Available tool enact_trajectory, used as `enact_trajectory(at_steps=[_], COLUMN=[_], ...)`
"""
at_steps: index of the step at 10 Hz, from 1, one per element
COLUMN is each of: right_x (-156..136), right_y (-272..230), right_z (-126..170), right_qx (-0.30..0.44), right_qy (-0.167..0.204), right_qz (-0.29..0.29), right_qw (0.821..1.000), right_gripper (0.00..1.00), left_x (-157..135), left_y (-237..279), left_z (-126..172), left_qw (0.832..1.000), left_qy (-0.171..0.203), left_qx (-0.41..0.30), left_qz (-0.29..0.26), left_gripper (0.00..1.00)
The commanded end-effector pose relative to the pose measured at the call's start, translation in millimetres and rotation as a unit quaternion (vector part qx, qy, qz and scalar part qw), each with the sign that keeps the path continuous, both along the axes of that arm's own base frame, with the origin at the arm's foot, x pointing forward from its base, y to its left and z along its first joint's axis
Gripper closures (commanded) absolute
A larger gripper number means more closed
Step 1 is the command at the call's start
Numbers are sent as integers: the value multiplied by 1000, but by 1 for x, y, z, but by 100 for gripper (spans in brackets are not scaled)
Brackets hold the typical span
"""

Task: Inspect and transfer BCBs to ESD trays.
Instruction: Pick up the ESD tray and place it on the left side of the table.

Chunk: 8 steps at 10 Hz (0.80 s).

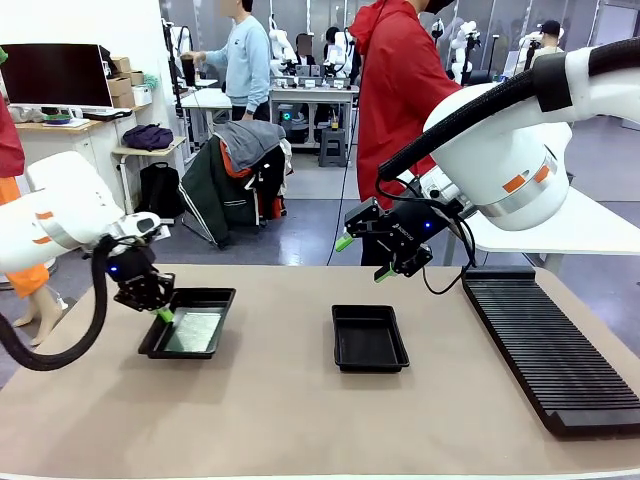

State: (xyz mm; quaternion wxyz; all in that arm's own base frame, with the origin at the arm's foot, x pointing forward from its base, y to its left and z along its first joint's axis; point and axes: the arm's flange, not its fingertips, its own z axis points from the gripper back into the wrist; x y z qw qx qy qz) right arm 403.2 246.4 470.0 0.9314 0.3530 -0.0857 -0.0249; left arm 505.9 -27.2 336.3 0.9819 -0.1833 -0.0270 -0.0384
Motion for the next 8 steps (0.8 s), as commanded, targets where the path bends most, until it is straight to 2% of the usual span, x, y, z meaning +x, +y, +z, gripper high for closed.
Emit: enact_trajectory(at_steps=[1, 8], right_x=[0, 0], right_y=[1, 1], right_z=[1, 1], right_qx=[-4, -4], right_qy=[4, 4], right_qz=[-1, -1], right_qw=[1000, 1000], right_gripper=[0, 0], left_x=[-11, -23], left_y=[31, 116], left_z=[0, -9], left_qw=[1000, 999], left_qy=[-1, 18], left_qx=[2, 21], left_qz=[-3, 22], left_gripper=[97, 97])
